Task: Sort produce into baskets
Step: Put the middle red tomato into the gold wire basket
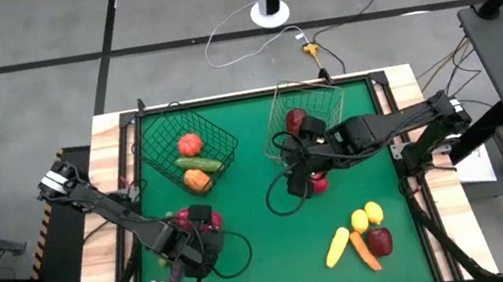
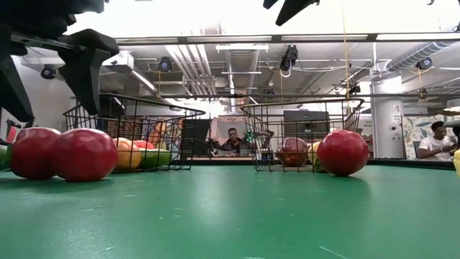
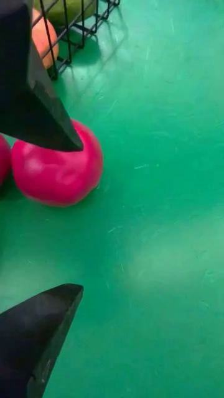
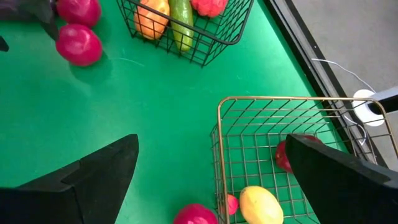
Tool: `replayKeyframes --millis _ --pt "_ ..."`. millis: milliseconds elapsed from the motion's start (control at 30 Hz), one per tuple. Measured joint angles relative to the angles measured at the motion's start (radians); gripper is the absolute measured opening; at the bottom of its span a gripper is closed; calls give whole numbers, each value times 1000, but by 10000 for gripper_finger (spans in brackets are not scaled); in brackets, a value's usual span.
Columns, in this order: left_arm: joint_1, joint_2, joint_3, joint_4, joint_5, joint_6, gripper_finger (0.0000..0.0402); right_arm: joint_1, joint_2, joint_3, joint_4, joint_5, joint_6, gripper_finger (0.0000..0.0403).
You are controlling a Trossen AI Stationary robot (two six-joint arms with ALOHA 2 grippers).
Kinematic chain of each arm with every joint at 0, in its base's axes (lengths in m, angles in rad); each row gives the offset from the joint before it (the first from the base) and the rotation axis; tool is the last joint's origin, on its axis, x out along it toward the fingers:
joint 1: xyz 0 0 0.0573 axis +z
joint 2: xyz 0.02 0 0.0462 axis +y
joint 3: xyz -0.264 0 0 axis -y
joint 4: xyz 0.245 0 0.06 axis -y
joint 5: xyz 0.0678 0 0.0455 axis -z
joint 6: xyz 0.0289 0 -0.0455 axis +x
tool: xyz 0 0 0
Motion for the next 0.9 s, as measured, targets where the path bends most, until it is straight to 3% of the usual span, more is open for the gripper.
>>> replayKeyframes --millis 400,900 --pt "68 29 -1 -29 -14 12 366 0 0 0 1 0 16 396" --pt "92 181 -2 -40 13 21 365 0 0 -1 0 0 16 396"
